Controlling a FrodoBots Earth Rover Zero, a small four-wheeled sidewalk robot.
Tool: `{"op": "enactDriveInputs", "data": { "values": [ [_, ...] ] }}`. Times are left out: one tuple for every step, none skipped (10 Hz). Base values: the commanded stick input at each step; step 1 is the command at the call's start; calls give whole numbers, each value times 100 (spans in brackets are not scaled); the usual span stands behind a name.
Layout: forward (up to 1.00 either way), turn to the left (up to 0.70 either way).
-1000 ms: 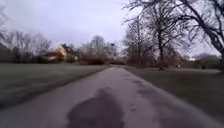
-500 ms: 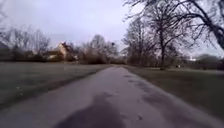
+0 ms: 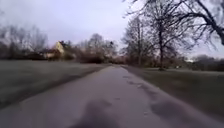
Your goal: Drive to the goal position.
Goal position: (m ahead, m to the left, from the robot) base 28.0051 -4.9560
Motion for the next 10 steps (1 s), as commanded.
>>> {"op": "enactDriveInputs", "data": {
  "values": [
    [100,0],
    [100,0],
    [100,0],
    [100,0],
    [100,0],
    [100,0],
    [100,0],
    [100,0],
    [100,0],
    [100,0]
  ]
}}
